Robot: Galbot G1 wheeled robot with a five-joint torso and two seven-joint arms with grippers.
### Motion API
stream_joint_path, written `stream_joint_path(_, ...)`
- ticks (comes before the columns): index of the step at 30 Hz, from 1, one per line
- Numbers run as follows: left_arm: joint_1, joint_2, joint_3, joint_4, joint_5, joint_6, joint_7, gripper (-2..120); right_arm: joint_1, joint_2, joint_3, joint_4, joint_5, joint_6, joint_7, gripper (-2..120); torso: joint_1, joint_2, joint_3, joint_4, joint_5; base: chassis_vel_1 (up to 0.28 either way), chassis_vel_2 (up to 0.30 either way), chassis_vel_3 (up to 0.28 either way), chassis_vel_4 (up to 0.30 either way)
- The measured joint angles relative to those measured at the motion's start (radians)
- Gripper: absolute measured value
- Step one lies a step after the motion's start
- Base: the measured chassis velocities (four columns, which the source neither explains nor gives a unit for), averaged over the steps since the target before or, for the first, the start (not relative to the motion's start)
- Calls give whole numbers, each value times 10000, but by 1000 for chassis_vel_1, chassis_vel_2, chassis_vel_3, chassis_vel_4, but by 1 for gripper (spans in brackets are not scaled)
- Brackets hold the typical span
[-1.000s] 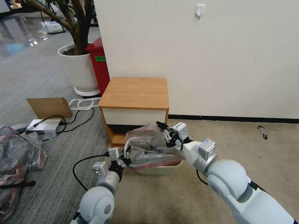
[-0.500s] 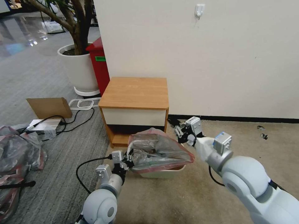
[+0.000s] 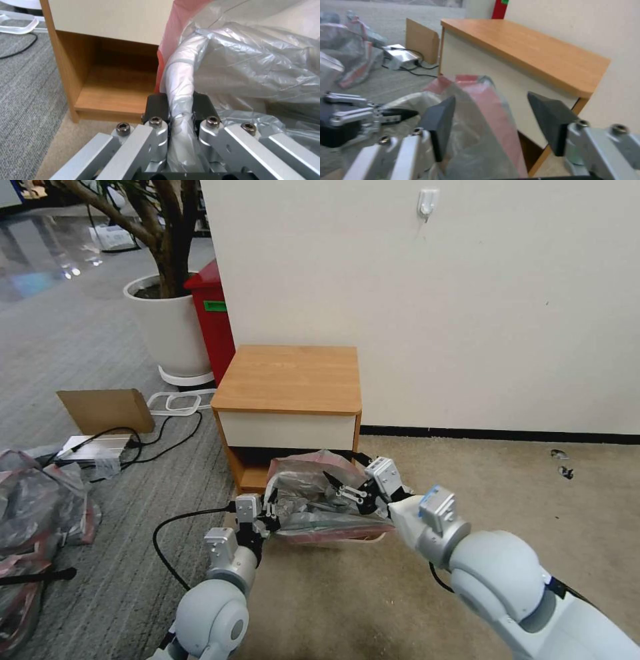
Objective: Pick up the garbage bag from the table and place it over the trash can.
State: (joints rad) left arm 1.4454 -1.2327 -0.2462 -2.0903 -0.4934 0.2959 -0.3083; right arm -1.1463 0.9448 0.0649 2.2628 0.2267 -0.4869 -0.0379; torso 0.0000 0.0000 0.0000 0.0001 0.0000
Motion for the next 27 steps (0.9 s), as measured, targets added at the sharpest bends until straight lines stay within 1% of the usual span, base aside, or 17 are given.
stream_joint_path(2, 20, -16, 0, -11, -20, 3, 0, 7, -1, 10, -5, -90, -460, 224, -168, 46, 0, 0, 0, 0, 0, 0, 0, 0, 0)
stream_joint_path(3, 20, -16, 0, -11, -20, 3, 0, 7, -1, 10, -5, -90, -460, 224, -168, 46, 0, 0, 0, 0, 0, 0, 0, 0, 0)
stream_joint_path(5, 24, -33, 2, -16, -39, 5, 0, 7, -6, 8, 11, -116, -639, 335, -296, 37, 0, 0, 0, -1, 0, 0, 0, 0, 0)
stream_joint_path(7, 24, -40, 6, -17, -42, 5, 0, 7, -9, 8, 13, -124, -676, 361, -323, 35, 0, 0, 0, -1, 0, 0, 0, 0, 0)
stream_joint_path(11, 24, -94, 41, -17, -83, 14, -12, 7, -27, 72, 32, -254, -879, 584, -430, 14, 0, 0, 0, -1, 0, 0, 0, 0, 0)
stream_joint_path(12, 24, -94, 41, -17, -83, 14, -12, 7, -27, 72, 32, -254, -879, 584, -430, 14, 0, 0, 0, -1, 0, 0, 0, 0, 0)
stream_joint_path(13, 36, -93, 50, -17, -84, 14, -13, 7, -21, 90, 47, -259, -863, 640, -434, 10, 0, 0, 0, -1, 0, 0, 0, 0, 0)
stream_joint_path(14, 64, -93, 59, -17, -84, 14, -13, 7, 9, 96, 89, -259, -756, 672, -437, 3, 0, 0, 0, -1, 0, 0, 0, 0, 0)
stream_joint_path(17, 103, -90, 68, -17, -79, 15, -6, 7, 74, 89, 168, -259, -516, 656, -416, 0, 0, 0, 0, -1, 0, 0, 0, 0, 0)
stream_joint_path(19, 191, -68, 83, -35, 14, 13, 124, 7, 296, -7, 379, -388, 23, 412, -318, 0, 0, 0, 0, 0, 0, 0, 0, 0, 0)
stream_joint_path(20, 191, -68, 83, -35, 14, 13, 124, 7, 296, -7, 379, -388, 23, 412, -318, 0, 0, 0, 0, 0, 0, 0, 0, 0, 0)
stream_joint_path(22, 259, -59, 88, -63, 106, -41, 355, 7, 570, -157, 495, -624, 541, 125, -113, 0, 0, 0, 0, -2, 1, 0, 0, 0, 0)
stream_joint_path(23, 259, -59, 88, -63, 106, -41, 355, 7, 570, -157, 495, -624, 541, 125, -113, 0, 0, 0, 0, -2, 1, 0, 0, 0, 0)
stream_joint_path(25, 324, -57, 83, -90, 128, -177, 615, 7, 890, -363, 612, -909, 1119, -355, 63, 0, 0, -1, 0, 0, 2, 0, 0, 0, 0)
stream_joint_path(26, 324, -57, 83, -90, 128, -177, 615, 7, 890, -363, 612, -909, 1119, -355, 63, 0, 0, -1, 0, 0, 2, 0, 0, 0, 0)
stream_joint_path(27, 339, -55, 60, -91, 91, -245, 742, 7, 996, -534, 670, -1029, 1376, -574, 80, 0, 0, 0, 0, 0, 1, 0, 0, 0, 0)
